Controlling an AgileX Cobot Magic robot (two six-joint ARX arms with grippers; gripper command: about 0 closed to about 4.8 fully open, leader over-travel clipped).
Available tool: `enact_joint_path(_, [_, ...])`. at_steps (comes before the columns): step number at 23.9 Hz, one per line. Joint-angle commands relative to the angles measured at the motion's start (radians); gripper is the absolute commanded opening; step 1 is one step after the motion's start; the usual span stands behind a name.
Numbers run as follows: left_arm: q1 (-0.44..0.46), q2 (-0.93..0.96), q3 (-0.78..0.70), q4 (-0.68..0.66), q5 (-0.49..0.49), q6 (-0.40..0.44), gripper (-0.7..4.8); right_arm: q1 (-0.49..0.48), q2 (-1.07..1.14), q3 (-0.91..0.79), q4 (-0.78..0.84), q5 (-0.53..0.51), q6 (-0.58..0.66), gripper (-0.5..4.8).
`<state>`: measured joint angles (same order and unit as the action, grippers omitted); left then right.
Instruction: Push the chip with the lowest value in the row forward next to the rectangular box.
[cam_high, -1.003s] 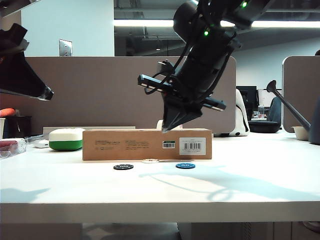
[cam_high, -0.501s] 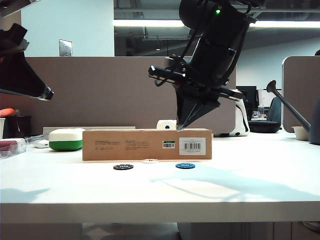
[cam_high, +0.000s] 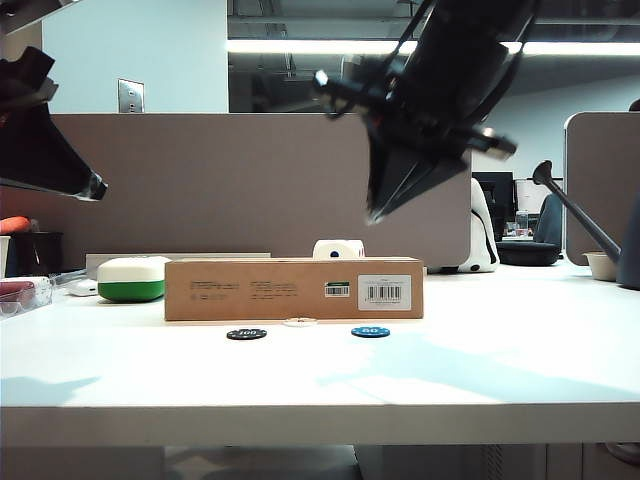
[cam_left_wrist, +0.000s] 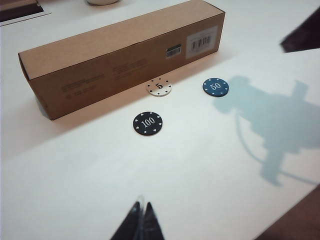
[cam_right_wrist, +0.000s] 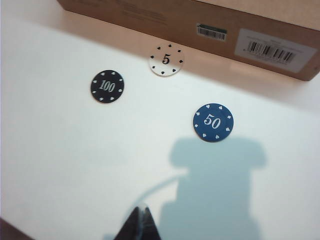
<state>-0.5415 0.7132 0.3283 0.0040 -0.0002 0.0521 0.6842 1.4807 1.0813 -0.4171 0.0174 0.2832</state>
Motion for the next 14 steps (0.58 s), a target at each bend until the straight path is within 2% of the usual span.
enact_joint_path(1, [0.002,-0.002,0.006,0.012,0.001,0.0,-0.05,0.045,-0.101,-0.079,0.079,0.064,0.008,-0.07])
enact_joint_path(7, [0.002,-0.002,0.006,0.012,0.0,0.0,-0.05,0.163,-0.287,-0.223,0.189,0.184,0.111,-0.07])
enact_joint_path(10, [0.007,-0.003,0.006,0.012,0.003,0.0,-0.05,0.249,-0.361,-0.277,0.213,0.338,0.112,-0.07])
enact_joint_path(14, [0.064,-0.021,0.006,0.011,0.006,0.0,-0.05,0.315,-0.382,-0.285,0.211,0.452,0.109,-0.07])
